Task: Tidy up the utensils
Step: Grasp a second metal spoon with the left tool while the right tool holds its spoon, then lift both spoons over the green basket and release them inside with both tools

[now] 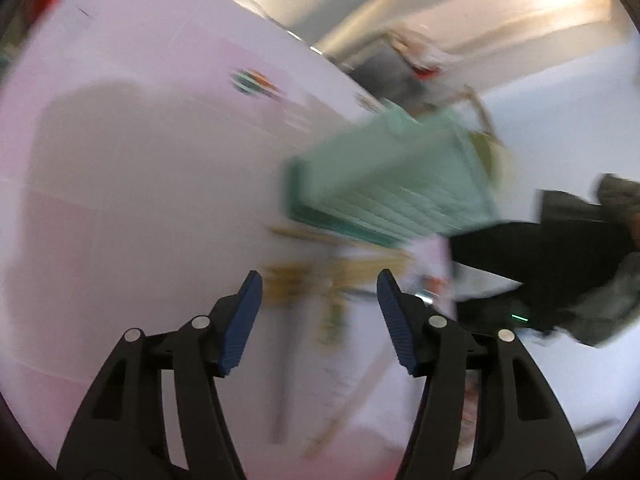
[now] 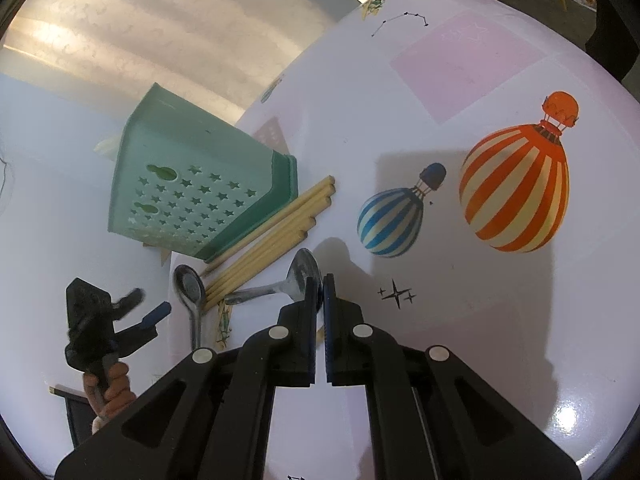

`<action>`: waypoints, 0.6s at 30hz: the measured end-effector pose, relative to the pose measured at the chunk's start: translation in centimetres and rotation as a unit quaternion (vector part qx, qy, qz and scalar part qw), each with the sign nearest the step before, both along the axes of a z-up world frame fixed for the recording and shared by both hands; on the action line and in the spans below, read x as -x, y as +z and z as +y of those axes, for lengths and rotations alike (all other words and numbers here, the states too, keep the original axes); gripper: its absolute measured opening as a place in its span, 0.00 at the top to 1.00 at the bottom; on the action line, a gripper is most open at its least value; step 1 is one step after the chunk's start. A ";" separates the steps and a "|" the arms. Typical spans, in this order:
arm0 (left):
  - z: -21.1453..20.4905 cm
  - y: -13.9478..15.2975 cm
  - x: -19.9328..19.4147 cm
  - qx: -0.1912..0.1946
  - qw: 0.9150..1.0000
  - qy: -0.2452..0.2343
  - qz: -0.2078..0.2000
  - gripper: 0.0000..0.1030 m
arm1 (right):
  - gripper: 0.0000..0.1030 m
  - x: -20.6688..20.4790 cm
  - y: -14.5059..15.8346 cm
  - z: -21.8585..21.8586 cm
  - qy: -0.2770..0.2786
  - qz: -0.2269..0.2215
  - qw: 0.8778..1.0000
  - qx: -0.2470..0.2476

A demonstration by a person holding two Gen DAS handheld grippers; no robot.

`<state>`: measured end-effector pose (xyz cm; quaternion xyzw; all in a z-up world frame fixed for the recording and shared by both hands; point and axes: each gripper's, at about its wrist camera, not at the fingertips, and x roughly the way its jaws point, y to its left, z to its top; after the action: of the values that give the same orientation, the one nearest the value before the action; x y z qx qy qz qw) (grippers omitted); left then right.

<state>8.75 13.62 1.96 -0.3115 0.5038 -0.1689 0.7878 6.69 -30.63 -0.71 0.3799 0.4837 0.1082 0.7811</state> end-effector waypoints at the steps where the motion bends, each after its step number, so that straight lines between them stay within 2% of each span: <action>1: 0.2 -0.2 -0.1 -0.021 1.000 -0.002 -0.005 0.53 | 0.96 0.0 0.1 0.0 0.000 -0.001 1.000 0.002; 3: -0.1 -0.5 -0.8 -0.044 0.999 -0.016 -0.006 0.56 | 0.96 -0.1 0.2 0.1 0.002 -0.002 1.000 0.005; 5: -2.0 -1.3 -2.4 -0.077 0.995 -0.063 -0.021 0.57 | 0.96 -0.3 0.2 0.2 0.005 0.000 1.000 0.006; 7: -3.9 -1.7 -3.0 -0.103 0.986 -0.125 -0.026 0.57 | 0.96 -0.3 0.1 0.2 0.005 0.000 1.000 0.006; 9: -5.3 -1.8 -3.3 -0.137 0.978 -0.146 -0.051 0.58 | 0.96 -0.2 0.1 0.1 0.004 0.001 1.000 0.006; 10: -5.7 -1.9 -3.4 -0.142 0.976 -0.154 -0.054 0.60 | 0.96 -0.2 0.1 0.1 0.004 0.001 1.000 0.006; 11: -6.0 -1.8 -3.5 -0.142 0.975 -0.159 -0.058 0.66 | 0.96 -0.2 0.0 0.1 0.003 0.002 1.000 0.005; 13: -6.5 -1.5 -3.5 -0.150 0.971 -0.171 -0.072 0.70 | 0.96 -0.1 -0.1 -0.1 0.002 0.004 1.000 0.003; 18: -7.5 -1.3 -2.8 -0.177 0.956 -0.220 -0.087 0.85 | 0.96 -0.1 -0.1 -0.1 0.006 0.008 1.000 0.000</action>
<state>11.55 6.08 0.69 -0.0332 0.5110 -0.2726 0.8145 6.82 -30.69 -0.79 0.3776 0.4920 0.1102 0.7767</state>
